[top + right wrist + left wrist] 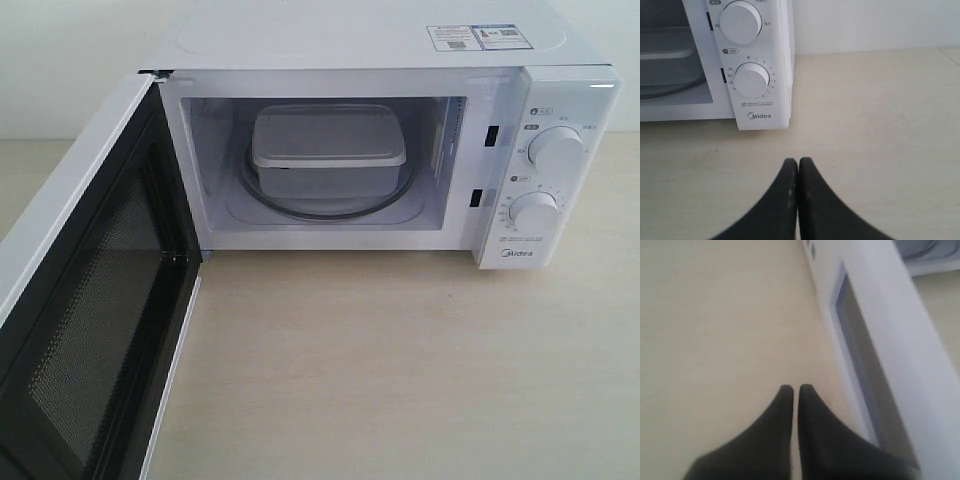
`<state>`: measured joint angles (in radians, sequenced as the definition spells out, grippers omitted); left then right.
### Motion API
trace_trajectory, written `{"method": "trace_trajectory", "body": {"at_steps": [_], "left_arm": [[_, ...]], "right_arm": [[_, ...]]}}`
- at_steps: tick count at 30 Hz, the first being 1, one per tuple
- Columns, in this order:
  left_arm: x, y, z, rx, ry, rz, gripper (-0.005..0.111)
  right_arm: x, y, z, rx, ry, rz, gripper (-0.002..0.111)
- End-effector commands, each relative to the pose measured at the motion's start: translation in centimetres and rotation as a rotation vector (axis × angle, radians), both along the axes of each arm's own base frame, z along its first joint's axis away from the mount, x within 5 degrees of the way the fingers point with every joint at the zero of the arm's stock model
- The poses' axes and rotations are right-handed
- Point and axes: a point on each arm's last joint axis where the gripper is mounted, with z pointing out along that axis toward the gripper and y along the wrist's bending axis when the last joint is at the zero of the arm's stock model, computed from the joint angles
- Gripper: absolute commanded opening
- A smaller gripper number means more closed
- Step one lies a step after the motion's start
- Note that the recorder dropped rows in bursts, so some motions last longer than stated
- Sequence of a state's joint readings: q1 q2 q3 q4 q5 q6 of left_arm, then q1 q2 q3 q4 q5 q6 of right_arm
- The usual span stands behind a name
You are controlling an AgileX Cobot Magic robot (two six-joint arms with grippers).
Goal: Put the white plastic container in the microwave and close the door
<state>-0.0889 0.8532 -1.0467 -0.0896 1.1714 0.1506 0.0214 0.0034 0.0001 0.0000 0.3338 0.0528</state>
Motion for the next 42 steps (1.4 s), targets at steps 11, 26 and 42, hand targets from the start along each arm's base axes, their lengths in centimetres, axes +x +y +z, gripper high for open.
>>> {"method": "trace_trajectory", "body": {"at_steps": [11,26,42], "left_arm": [[3.6,-3.1,-5.9,-0.115,0.150,-0.358,0.004],[2.8,-9.8,-6.3,-0.330,0.025,-0.674,0.004],[4.0,-14.1,-5.9,-0.703,0.006,-0.721,0.004]], "right_arm": [[0.0,0.0,0.1,-0.011,-0.009,-0.001,0.000],[0.0,0.0,0.1,-0.011,-0.009,-0.001,0.000],[0.0,0.0,0.1,-0.011,-0.009,-0.001,0.000]]}}
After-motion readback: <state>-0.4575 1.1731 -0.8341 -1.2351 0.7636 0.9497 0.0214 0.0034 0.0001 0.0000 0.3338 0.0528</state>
